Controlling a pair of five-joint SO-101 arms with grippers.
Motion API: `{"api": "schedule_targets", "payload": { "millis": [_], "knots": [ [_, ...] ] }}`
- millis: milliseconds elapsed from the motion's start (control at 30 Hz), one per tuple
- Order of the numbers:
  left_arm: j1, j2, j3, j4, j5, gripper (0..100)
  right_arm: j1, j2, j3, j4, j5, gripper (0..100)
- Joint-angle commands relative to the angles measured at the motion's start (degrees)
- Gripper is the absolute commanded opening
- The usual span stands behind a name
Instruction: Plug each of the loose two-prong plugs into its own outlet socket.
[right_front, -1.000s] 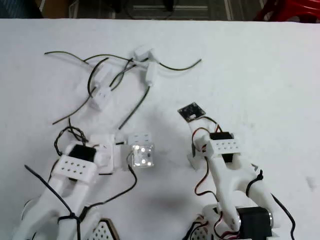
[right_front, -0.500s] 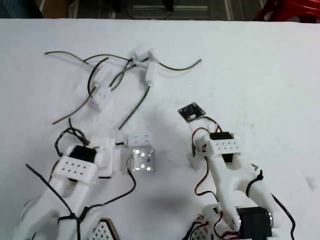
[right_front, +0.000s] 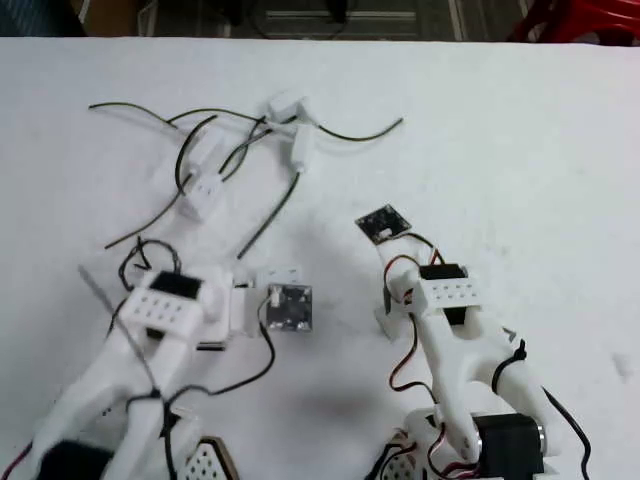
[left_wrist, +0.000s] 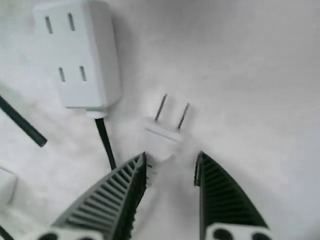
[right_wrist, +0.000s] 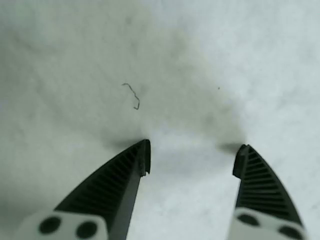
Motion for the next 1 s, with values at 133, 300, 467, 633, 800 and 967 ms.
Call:
{"api": "schedule_targets", "payload": {
  "millis": [133,300,467,633,800,967],
  "knots": [
    [0.48,20.53,-18.11,13.01,-1.49,16,0.48,-0.40,0.00,-0.31,0.26,26.9],
    [0.48,26.77,-23.12,14.51,6.15,16,0.40,-0.40,0.09,-0.31,0.35,26.9],
    [2.86,27.82,-23.56,15.38,7.21,17,0.31,-0.40,0.09,-0.31,0.53,26.9],
    [4.18,28.09,-23.65,16.26,7.30,17,0.31,-0.40,0.09,-0.31,0.53,26.9],
    [4.18,28.26,-23.56,16.35,7.30,17,0.31,-0.40,0.09,-0.31,0.62,26.9],
    [4.09,28.26,-23.56,16.35,7.30,13,0.40,-0.40,0.09,-0.22,0.62,26.9]
  ]
}}
